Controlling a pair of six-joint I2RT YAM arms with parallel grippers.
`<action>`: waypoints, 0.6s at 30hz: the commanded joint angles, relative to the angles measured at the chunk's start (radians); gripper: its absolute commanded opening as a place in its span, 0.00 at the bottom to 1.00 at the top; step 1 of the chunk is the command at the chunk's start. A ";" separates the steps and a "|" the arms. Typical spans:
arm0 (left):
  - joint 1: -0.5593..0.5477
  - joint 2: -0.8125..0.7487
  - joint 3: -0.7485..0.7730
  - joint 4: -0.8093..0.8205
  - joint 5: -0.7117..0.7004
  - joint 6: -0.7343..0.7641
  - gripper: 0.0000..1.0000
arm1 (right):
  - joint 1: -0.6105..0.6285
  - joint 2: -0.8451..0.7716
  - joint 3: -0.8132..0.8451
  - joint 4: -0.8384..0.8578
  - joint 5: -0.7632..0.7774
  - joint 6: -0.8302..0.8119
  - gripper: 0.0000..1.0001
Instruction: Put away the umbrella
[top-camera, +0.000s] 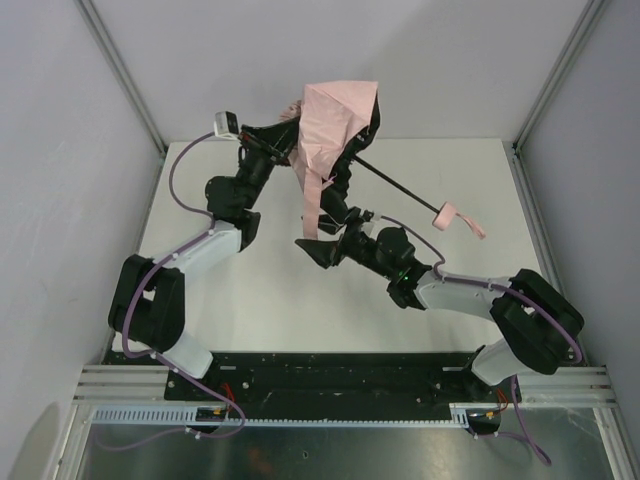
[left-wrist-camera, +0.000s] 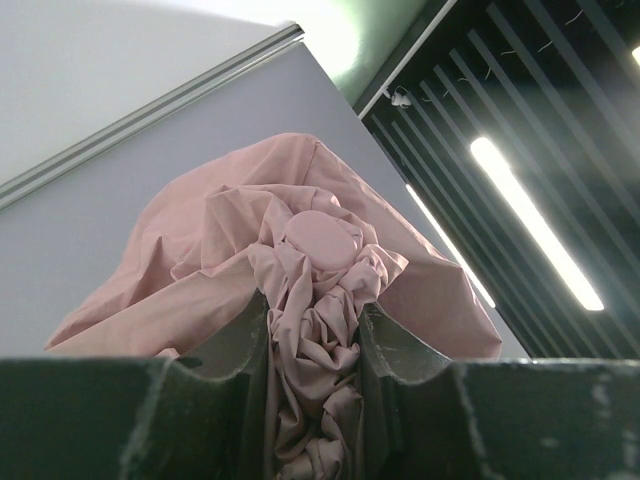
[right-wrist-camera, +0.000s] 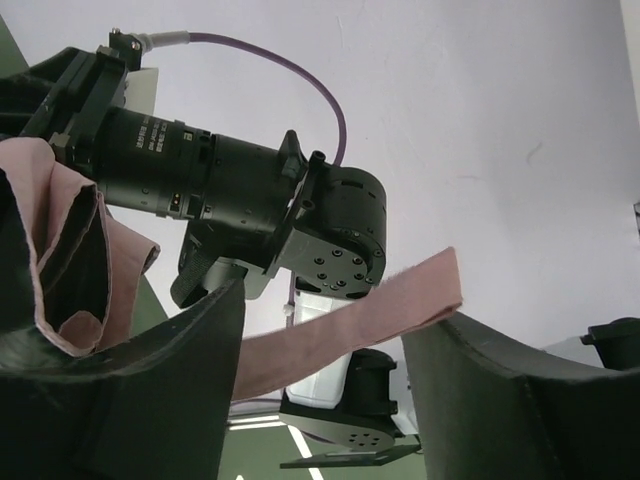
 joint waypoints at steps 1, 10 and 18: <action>-0.018 -0.038 -0.003 0.406 -0.022 -0.011 0.00 | 0.005 0.014 0.035 0.050 -0.005 0.418 0.60; -0.026 -0.079 -0.079 0.406 -0.047 -0.145 0.00 | -0.052 0.070 0.000 0.205 -0.023 0.283 0.01; -0.049 -0.144 -0.283 0.404 -0.008 -0.415 0.00 | -0.171 0.169 -0.136 0.568 -0.073 0.033 0.00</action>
